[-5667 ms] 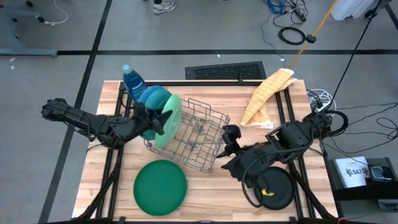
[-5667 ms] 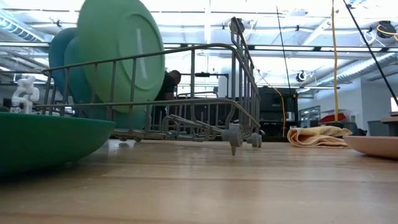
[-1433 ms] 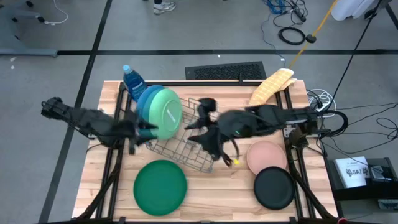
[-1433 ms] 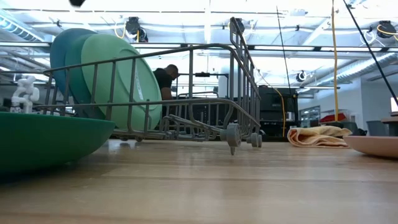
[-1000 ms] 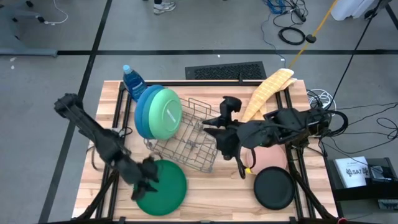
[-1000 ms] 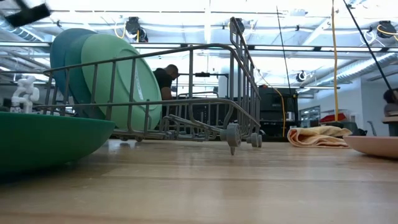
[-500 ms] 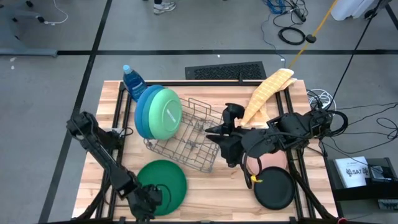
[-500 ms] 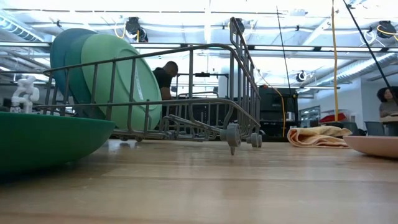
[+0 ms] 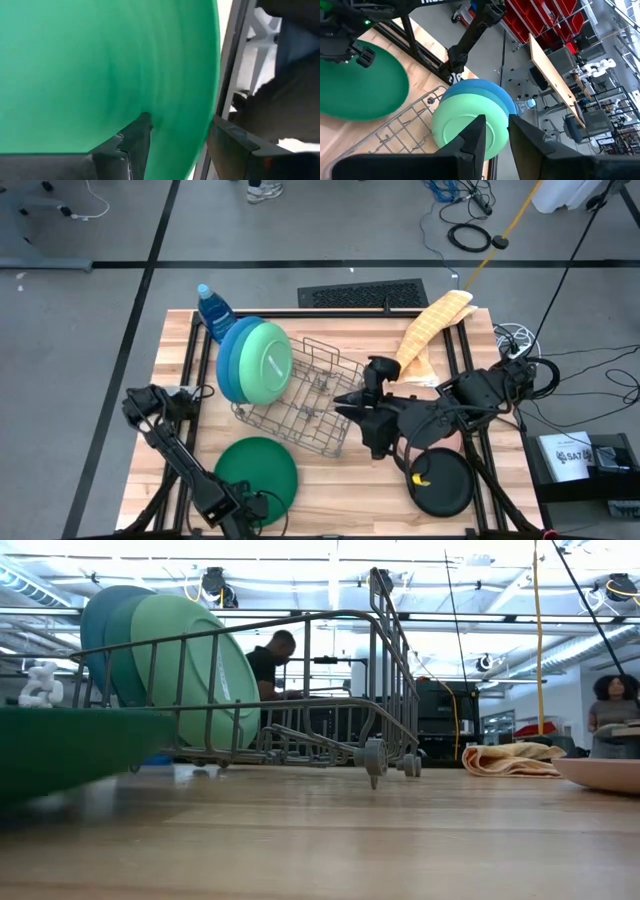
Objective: Sort dishes
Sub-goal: Put the green plate into the dish rack
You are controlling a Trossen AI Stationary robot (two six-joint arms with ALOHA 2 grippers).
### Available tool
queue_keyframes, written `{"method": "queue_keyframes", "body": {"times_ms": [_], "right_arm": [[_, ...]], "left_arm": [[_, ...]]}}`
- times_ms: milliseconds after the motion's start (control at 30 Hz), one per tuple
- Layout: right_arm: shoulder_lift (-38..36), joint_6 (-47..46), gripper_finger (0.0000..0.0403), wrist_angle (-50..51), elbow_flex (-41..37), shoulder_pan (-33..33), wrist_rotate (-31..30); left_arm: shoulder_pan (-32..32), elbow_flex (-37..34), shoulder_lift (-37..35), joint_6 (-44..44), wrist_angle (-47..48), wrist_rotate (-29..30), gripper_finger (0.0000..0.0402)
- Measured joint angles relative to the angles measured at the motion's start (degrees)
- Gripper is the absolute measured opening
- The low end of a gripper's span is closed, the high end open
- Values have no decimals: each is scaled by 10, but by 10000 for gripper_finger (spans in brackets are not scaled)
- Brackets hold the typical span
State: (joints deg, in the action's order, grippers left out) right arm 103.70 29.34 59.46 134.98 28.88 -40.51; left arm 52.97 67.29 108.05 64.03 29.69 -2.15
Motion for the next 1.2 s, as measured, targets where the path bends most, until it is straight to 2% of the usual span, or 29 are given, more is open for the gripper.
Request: {"method": "queue_keyframes", "body": {"times_ms": [167, 267, 333, 467, 500, 633, 767, 933, 1200], "right_arm": [[0, -2, 77, 0, 0, 10, -1], [0, 0, 77, 0, 0, 15, -9], [0, 6, 77, -1, 0, 20, -30], [0, 12, 77, -2, 0, 28, -46], [0, 12, 77, -4, 0, 31, -46], [0, 11, 77, -5, 0, 43, -48], [0, 10, 77, -5, 0, 61, -72], [0, 16, 77, -7, 0, 82, -107], [0, 15, 77, -1, 0, 105, -126]], "left_arm": [[-4, 17, 28, 14, 9, -6, 178], [-9, 26, 27, 7, 15, -27, 158], [-9, 38, 26, -13, 32, -28, 125], [-8, 66, 22, -39, 93, -22, 28], [-8, 68, 21, -40, 102, -21, 17], [-8, 70, 19, -40, 101, -23, 7], [-6, 102, 5, -61, 133, -30, 3], [9, 161, -63, -113, 182, 29, 1], [36, 185, -192, -168, 186, 229, 0]]}}
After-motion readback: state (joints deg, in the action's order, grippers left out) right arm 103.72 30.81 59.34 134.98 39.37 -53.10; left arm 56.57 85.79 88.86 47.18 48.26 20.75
